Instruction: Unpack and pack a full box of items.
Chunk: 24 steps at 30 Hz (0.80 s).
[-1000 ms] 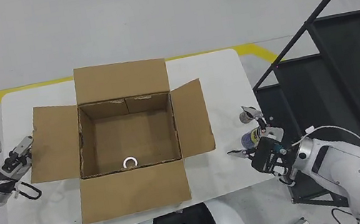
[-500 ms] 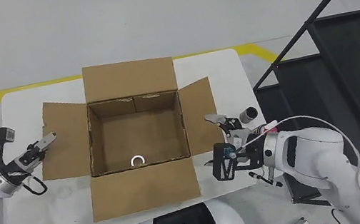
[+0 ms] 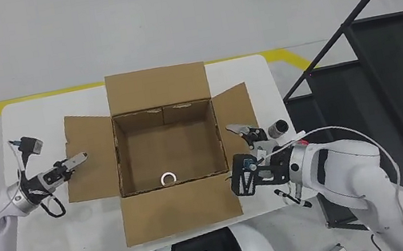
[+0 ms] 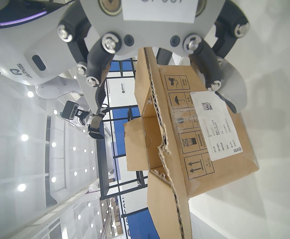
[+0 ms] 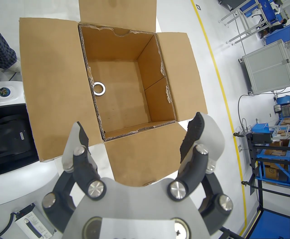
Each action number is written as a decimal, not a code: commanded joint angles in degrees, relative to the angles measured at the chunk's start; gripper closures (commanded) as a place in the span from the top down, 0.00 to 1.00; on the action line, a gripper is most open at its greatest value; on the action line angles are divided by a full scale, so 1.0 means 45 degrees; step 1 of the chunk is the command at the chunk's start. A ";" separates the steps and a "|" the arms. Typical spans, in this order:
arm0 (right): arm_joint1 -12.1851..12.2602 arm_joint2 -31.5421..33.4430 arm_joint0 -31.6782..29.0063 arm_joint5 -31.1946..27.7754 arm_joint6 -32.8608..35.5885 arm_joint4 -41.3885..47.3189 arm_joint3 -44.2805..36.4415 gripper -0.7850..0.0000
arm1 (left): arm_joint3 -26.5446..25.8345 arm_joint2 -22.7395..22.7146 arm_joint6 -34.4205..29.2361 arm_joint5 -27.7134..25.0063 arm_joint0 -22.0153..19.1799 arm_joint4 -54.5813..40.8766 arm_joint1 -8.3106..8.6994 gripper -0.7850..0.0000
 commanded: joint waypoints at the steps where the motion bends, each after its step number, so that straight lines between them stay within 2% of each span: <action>1: 0.0000 0.0000 0.0000 0.0000 0.0000 0.0001 0.0000 1.00 | 0.0084 -0.0029 0.0021 -0.0043 -0.0080 -0.0278 -0.0009 1.00; 12: 0.0001 -0.0281 0.0216 -0.0196 0.0120 -0.0088 0.0122 1.00 | 0.0921 -0.1005 -0.0744 0.0009 0.0110 -0.2013 0.0141 1.00; 16: -0.0107 -0.1450 0.1811 -0.0313 0.1465 0.0233 0.0375 1.00 | 0.1011 -0.1157 -0.0762 -0.0033 0.0240 -0.2276 0.0156 1.00; 19: -0.0294 -0.2820 0.3469 -0.0238 0.3137 0.0926 0.1083 1.00 | 0.0961 -0.1317 -0.0727 -0.0194 0.0380 -0.2516 0.0165 1.00; 24: -0.0743 -0.4741 0.6037 0.0940 0.5183 0.2496 0.2384 1.00 | 0.0825 -0.1536 -0.0806 -0.0418 0.0669 -0.3046 0.0165 1.00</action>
